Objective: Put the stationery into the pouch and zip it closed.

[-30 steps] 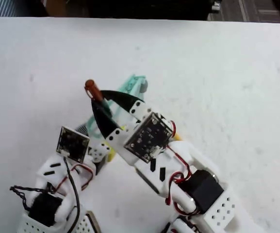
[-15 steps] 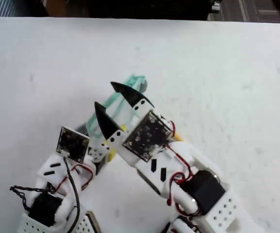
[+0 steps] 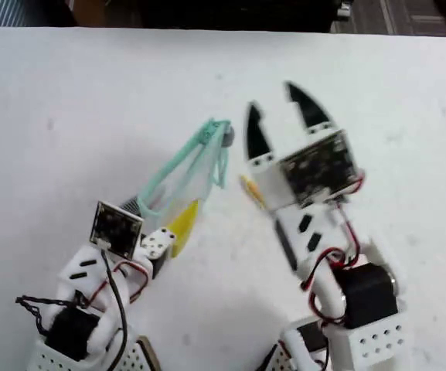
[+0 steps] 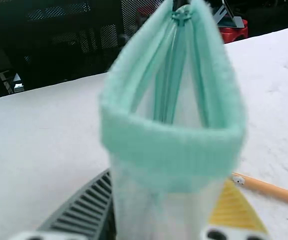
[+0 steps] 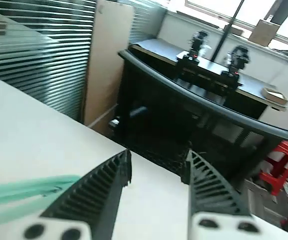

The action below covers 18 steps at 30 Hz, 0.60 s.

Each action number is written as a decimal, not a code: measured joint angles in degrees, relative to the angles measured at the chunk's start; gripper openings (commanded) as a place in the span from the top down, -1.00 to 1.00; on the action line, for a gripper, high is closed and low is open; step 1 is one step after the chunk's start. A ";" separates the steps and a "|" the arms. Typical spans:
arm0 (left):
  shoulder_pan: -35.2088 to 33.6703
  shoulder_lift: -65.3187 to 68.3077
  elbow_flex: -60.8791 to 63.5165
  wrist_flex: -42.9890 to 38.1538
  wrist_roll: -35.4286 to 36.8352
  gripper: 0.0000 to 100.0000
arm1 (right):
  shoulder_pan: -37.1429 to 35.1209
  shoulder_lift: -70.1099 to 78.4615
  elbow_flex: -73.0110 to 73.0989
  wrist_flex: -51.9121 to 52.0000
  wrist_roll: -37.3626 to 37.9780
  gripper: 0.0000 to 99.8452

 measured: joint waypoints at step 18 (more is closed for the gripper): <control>0.00 0.00 0.00 0.00 0.00 0.55 | 6.68 0.18 39.82 -22.59 -8.62 0.69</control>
